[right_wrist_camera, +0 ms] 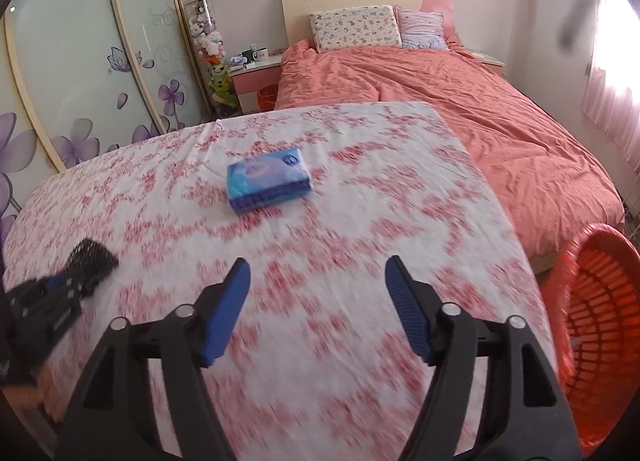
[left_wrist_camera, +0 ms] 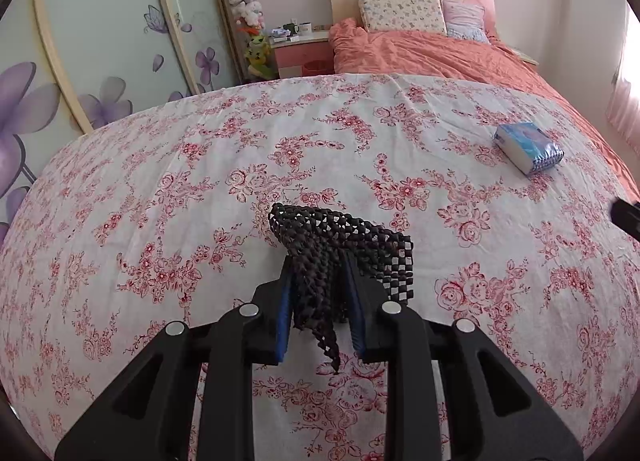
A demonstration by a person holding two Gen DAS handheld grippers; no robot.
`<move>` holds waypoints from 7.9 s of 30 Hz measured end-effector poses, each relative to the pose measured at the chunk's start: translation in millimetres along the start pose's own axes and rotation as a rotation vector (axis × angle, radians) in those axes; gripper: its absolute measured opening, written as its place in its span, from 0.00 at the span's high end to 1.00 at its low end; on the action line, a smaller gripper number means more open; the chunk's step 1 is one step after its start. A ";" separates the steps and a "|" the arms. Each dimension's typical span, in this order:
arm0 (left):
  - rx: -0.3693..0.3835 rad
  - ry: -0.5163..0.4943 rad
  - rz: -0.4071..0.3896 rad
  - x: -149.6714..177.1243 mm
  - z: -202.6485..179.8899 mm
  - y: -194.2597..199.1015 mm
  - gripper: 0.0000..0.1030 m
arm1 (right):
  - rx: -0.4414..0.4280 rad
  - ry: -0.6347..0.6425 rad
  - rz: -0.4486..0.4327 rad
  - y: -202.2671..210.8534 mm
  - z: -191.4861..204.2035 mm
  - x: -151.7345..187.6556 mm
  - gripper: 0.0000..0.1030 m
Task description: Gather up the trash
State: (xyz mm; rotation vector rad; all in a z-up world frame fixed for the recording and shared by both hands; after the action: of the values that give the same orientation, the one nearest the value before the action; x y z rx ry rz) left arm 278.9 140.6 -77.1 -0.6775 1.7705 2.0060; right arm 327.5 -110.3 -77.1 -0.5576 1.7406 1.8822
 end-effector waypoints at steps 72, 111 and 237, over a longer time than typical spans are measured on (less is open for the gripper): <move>0.104 0.023 0.025 8.0 -5.1 -1.1 0.35 | 0.128 -0.021 0.110 17.9 -58.1 65.5 0.16; 0.176 -0.058 -0.135 8.1 -52.8 100.5 0.87 | 0.100 -0.061 -0.122 151.8 -81.6 83.6 0.29; 0.188 -0.029 -0.326 179.4 -106.7 251.3 0.02 | 0.455 -0.297 -0.283 317.1 -90.3 255.6 0.04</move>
State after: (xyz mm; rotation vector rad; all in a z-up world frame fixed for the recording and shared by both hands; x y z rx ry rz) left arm 0.2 -4.8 11.6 -0.8113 1.6806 1.6054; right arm -73.1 -191.4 6.4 -0.3078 1.7089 1.2492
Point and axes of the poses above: each gripper's, at about its wrist camera, not at the fingertips, and y roughly against the way its jaws point, z to its left, x to its underside, the point moved 1 cm from there along -y, roughly the way its jaws point, and after that the axes turned 4 degrees about z, right-handed, at the moved point
